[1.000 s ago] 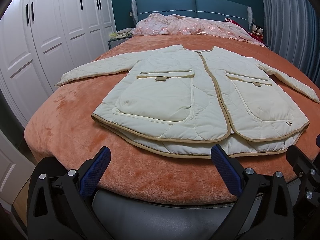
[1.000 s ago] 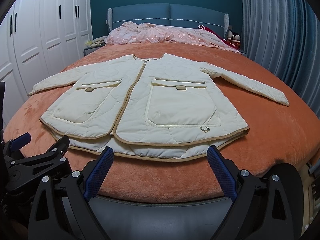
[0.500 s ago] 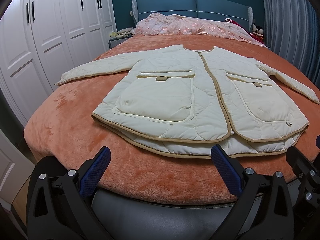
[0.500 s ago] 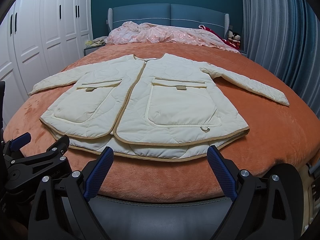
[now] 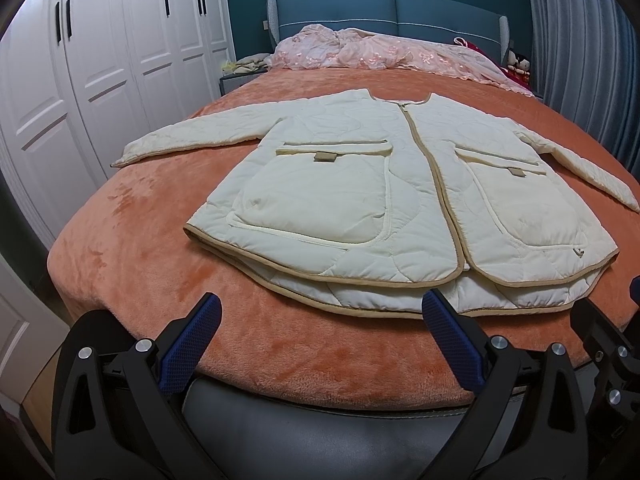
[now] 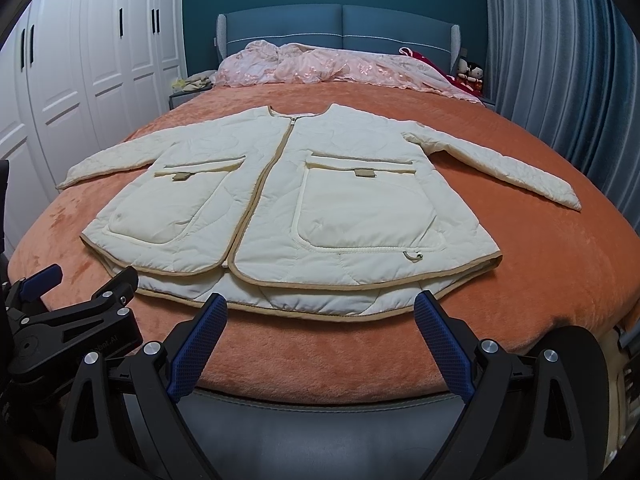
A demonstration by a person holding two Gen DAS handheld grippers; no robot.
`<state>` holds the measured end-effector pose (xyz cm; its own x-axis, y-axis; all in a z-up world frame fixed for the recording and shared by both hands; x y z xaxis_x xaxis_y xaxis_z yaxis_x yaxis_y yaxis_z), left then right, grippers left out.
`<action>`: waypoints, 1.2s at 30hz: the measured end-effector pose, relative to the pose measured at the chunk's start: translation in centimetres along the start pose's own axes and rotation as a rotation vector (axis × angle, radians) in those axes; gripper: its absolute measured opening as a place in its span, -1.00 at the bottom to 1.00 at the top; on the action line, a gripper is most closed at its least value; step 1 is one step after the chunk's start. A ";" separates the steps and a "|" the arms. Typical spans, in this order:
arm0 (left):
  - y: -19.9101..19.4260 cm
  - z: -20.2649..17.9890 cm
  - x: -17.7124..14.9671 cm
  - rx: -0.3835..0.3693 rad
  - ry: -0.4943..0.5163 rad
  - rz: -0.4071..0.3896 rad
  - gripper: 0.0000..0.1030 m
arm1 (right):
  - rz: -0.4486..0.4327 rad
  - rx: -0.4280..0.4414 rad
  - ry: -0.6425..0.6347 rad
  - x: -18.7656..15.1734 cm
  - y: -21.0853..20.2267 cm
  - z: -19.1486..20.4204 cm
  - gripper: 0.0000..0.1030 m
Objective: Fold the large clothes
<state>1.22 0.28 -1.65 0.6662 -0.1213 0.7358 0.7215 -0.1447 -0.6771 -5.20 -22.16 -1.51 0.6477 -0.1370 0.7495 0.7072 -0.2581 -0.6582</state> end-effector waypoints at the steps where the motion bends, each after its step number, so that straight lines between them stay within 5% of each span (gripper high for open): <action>1: 0.1 0.1 0.0 -0.009 -0.007 0.005 0.90 | 0.010 0.014 0.021 0.1 0.2 -0.3 0.80; 6: 0.9 0.9 0.7 -0.057 -0.061 0.034 0.90 | 0.089 0.055 0.224 1.5 2.6 -5.3 0.79; 11: 1.7 1.7 3.1 -0.034 -0.032 0.009 0.90 | 0.094 -0.068 0.334 4.7 6.8 -13.8 0.79; 19: 5.6 5.1 8.3 0.017 -0.197 -0.025 0.90 | 0.148 -0.246 0.643 10.2 15.4 -30.6 0.79; 23: 7.8 5.6 10.3 0.057 -0.196 0.001 0.90 | 0.161 -0.295 0.790 11.7 19.8 -37.0 0.79; 34: 13.1 5.2 14.0 0.090 -0.160 0.067 0.90 | 0.180 -0.448 1.072 12.4 28.0 -45.6 0.83; 35: 13.5 5.2 14.2 0.090 -0.163 0.072 0.90 | 0.164 -0.453 1.062 12.6 28.0 -45.6 0.70; 36: 13.9 5.4 14.5 0.095 -0.170 0.075 0.90 | 0.154 -0.420 1.041 13.4 28.6 -45.5 0.11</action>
<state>21.94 1.84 -0.48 0.7350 0.0408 0.6769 0.6781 -0.0470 -0.7335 10.80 -74.86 -7.15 0.0299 -0.8736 0.4858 0.3625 -0.4434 -0.8197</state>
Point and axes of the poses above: each gripper's, at about its wrist camera, not at the fingertips, and y roughly the way its jaws point, z to its left, x to its top, the point moved 3 cm from there along y, roughly the way its jaws point, and after that the axes turned 8 degrees about -x, right-handed, at the moved point
